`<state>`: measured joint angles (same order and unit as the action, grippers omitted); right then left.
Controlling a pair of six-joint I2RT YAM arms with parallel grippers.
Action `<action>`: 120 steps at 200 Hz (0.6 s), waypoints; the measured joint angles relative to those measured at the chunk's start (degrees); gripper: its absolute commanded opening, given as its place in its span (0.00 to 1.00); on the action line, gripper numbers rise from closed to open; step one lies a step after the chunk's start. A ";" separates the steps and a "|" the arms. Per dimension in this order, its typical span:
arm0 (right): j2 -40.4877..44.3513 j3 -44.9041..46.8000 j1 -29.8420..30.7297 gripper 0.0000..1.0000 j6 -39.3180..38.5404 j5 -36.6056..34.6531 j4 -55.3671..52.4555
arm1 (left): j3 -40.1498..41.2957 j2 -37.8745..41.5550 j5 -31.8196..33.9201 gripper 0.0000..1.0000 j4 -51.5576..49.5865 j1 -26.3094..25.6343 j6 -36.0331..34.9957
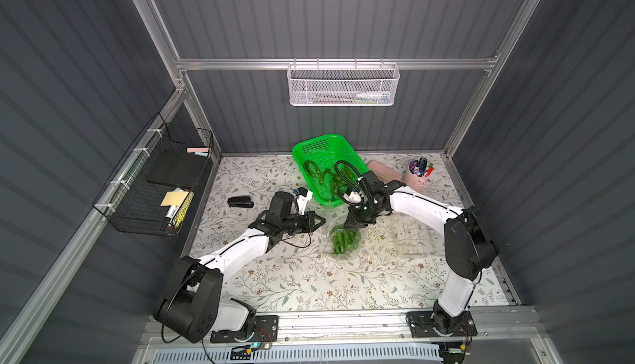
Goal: Take small green peppers out of containers
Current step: Pick up the green pepper from the packing box, then place the green pepper in the basket.
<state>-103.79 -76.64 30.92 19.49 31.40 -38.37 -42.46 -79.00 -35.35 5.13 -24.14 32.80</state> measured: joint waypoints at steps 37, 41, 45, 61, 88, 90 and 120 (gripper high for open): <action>2.01 2.93 -1.79 0.03 2.45 1.38 5.46 | -0.24 -1.18 0.66 0.00 -1.40 0.00 -1.25; 2.12 3.02 -1.84 0.03 2.73 1.40 6.01 | -0.28 -1.20 0.81 0.00 -1.53 0.00 -1.33; 2.19 3.02 -1.88 0.03 3.02 1.44 6.62 | -0.33 -1.20 0.85 0.00 -1.70 0.00 -1.53; 2.14 2.80 -2.10 0.03 3.85 1.49 9.33 | -0.57 -1.20 0.98 0.00 -2.16 0.00 -1.84; -0.46 -3.61 -3.54 0.04 4.74 2.97 10.82 | -1.11 -1.29 1.01 0.00 -2.73 0.00 -2.62; -0.79 -4.31 -3.78 0.04 4.79 3.15 10.99 | -1.14 -1.29 0.98 0.00 -2.82 0.00 -2.62; -7.52 -17.53 -7.85 0.09 6.60 2.93 13.86 | -1.64 -1.29 1.01 0.00 -3.67 0.00 -3.08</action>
<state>-111.31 -94.17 23.07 26.09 34.33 -24.51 -44.10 -80.29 -34.35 1.45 -24.14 29.71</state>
